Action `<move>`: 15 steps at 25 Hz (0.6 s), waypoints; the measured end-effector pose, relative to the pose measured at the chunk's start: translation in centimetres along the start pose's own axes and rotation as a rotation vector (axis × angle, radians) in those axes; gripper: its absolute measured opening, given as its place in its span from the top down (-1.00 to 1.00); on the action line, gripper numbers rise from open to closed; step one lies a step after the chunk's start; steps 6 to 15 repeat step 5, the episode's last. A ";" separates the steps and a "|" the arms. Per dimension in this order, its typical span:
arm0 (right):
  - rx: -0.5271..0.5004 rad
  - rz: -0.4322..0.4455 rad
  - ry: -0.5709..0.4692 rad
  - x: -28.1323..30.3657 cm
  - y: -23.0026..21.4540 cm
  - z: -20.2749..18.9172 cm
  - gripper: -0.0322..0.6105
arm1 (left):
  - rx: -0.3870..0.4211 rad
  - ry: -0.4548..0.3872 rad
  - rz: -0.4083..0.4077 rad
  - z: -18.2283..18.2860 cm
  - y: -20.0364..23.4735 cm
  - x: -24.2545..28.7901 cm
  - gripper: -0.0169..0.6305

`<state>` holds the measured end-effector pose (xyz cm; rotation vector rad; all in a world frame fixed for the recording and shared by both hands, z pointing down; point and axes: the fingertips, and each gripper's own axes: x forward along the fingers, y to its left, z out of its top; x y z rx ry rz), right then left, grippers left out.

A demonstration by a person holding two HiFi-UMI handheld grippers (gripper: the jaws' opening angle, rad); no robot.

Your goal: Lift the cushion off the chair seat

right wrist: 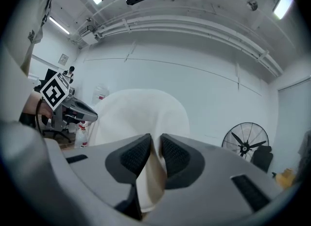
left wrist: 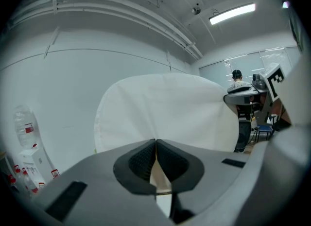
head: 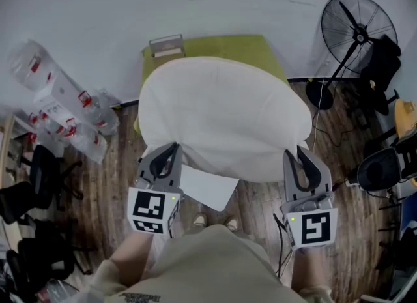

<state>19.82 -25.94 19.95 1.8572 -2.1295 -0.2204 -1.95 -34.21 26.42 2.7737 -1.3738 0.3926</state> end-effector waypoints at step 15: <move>0.008 0.002 0.010 0.1 0.3 -0.2 0.61 | 0.000 0.010 0.010 -1.1 0.5 0.1 0.88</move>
